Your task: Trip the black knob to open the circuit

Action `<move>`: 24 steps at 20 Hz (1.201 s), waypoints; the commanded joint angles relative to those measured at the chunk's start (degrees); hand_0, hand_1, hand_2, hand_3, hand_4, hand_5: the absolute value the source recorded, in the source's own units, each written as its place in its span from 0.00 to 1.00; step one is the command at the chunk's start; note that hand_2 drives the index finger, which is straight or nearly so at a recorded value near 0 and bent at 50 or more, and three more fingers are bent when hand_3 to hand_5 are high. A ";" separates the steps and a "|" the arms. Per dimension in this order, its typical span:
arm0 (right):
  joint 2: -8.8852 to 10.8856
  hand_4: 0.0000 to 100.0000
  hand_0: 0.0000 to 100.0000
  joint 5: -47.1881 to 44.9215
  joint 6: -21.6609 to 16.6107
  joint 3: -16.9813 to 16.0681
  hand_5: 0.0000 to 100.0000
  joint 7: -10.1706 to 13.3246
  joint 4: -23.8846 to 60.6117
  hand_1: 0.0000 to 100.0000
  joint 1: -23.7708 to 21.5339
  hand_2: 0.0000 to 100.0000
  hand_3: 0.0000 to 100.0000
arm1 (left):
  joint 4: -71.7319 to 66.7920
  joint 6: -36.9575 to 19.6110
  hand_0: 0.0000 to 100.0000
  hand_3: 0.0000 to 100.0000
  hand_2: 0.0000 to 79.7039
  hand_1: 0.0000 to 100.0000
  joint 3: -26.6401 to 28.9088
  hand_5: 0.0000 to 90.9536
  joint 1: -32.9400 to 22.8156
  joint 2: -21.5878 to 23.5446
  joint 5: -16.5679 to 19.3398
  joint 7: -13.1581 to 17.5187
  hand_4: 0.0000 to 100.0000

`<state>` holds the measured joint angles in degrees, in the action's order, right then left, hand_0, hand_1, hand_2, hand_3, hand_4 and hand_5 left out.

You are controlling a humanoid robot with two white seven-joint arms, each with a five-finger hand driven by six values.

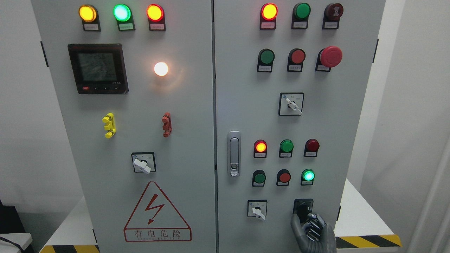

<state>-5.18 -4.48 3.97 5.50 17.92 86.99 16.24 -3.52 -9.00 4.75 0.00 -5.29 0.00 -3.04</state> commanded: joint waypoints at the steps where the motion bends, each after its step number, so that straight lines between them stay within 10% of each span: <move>1: -0.01 0.95 0.38 0.00 -0.46 0.04 0.98 -0.08 -0.15 0.76 0.02 0.55 0.89 | 0.00 0.03 0.12 0.00 0.00 0.39 0.00 0.00 0.44 0.01 1.93 -0.03 0.00; 24: -0.01 0.96 0.35 -0.70 -0.55 -0.05 0.98 -0.43 -0.59 0.69 0.19 0.60 0.92 | 0.00 0.03 0.12 0.00 0.00 0.39 0.00 0.00 0.44 0.01 1.85 -0.03 0.00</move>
<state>-5.18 -5.16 3.50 5.48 17.48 86.56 16.36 -3.52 -9.00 4.75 0.00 -5.28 0.00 -3.04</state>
